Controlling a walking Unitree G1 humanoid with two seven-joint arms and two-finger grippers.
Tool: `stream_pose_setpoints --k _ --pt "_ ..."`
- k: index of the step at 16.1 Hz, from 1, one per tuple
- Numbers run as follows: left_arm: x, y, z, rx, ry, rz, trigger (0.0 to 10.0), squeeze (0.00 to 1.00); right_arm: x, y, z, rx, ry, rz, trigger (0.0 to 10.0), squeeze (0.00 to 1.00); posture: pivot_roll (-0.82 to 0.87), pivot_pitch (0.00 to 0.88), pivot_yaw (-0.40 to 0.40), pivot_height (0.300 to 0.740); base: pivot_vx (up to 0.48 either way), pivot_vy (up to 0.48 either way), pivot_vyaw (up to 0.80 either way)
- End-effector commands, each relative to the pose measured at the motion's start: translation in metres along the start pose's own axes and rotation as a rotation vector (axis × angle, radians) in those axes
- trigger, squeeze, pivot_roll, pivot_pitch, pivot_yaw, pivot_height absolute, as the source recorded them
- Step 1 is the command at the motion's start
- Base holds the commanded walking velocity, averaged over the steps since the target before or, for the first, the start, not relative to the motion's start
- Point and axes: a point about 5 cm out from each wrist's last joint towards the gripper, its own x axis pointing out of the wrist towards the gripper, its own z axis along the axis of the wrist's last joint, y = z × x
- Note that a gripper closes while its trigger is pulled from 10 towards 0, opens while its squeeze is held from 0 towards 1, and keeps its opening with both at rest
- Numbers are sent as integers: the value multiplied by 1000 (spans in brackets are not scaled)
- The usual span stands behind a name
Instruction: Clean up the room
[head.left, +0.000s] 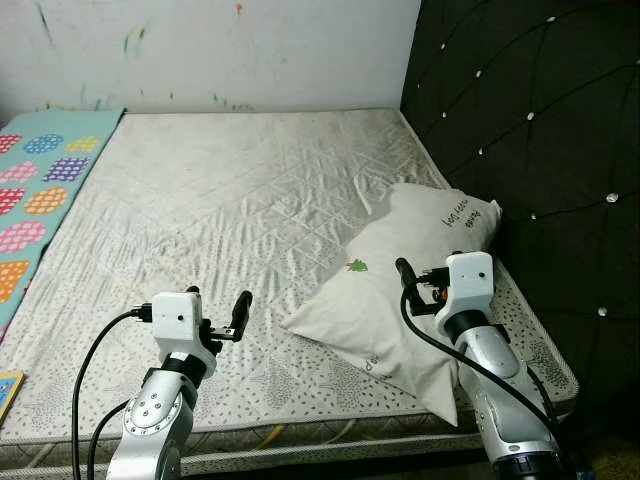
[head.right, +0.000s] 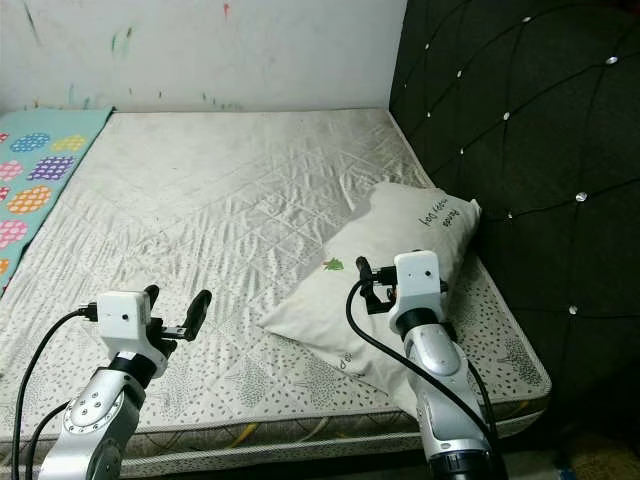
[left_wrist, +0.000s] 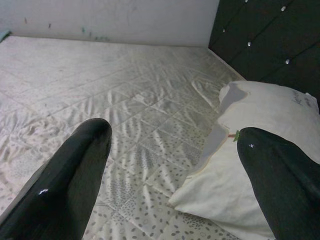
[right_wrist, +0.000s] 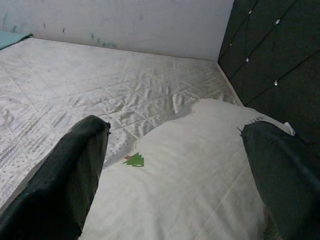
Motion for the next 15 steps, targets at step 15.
stream_pose_setpoints --k 15 --pt "3 3 -4 1 23 25 10000 0 6 2 2 -42 -21 19 10000 0 -91 0 -11 740 0 48 0"
